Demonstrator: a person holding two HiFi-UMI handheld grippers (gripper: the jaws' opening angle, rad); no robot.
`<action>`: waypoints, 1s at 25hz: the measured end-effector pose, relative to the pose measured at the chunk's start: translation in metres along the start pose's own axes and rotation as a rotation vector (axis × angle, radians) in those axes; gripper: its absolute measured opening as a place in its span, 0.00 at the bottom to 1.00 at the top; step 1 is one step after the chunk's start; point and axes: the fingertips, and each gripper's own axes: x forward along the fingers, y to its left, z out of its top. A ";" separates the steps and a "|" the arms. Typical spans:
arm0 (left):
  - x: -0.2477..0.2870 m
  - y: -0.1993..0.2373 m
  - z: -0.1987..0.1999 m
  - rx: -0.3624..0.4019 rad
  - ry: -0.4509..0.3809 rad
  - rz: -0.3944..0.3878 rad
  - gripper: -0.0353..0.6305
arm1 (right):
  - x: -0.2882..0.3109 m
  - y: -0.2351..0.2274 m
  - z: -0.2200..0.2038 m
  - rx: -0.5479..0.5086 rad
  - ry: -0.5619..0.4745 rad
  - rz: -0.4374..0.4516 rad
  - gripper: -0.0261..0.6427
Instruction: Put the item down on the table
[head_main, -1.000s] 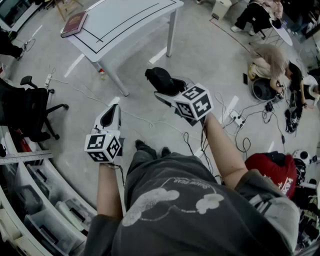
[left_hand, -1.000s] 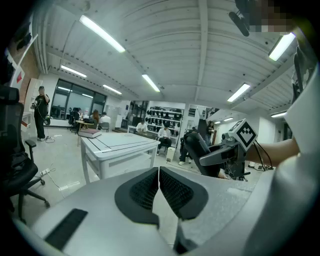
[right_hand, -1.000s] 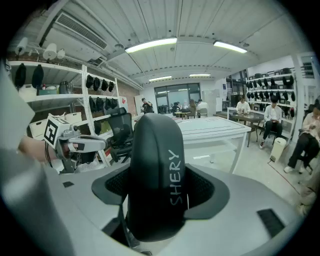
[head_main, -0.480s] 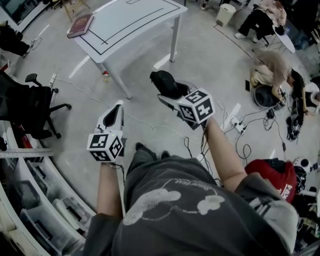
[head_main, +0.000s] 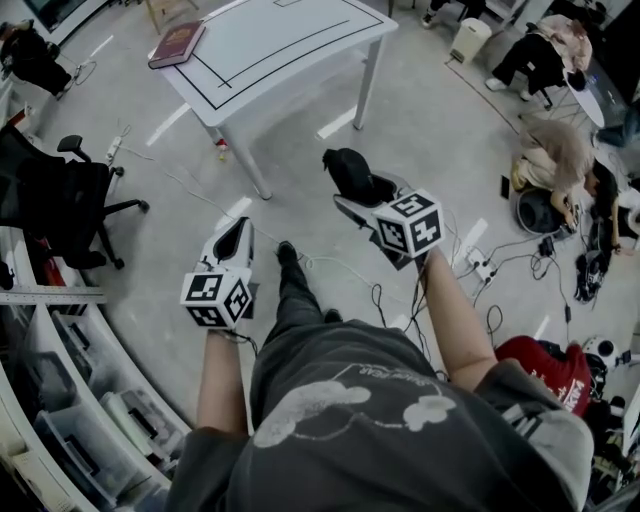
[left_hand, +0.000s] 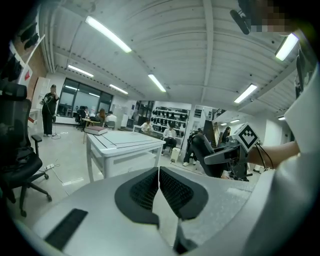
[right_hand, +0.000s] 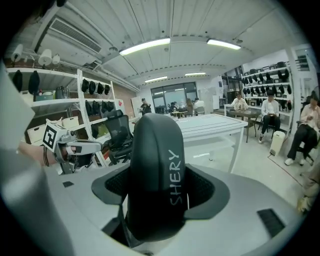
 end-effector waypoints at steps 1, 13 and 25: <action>0.009 0.006 0.003 -0.004 0.000 -0.001 0.06 | 0.007 -0.006 0.002 0.003 0.005 -0.002 0.52; 0.145 0.124 0.079 -0.014 -0.017 -0.007 0.06 | 0.136 -0.101 0.091 -0.026 0.066 -0.025 0.52; 0.222 0.250 0.142 -0.038 -0.024 -0.011 0.06 | 0.273 -0.126 0.195 -0.084 0.092 -0.016 0.52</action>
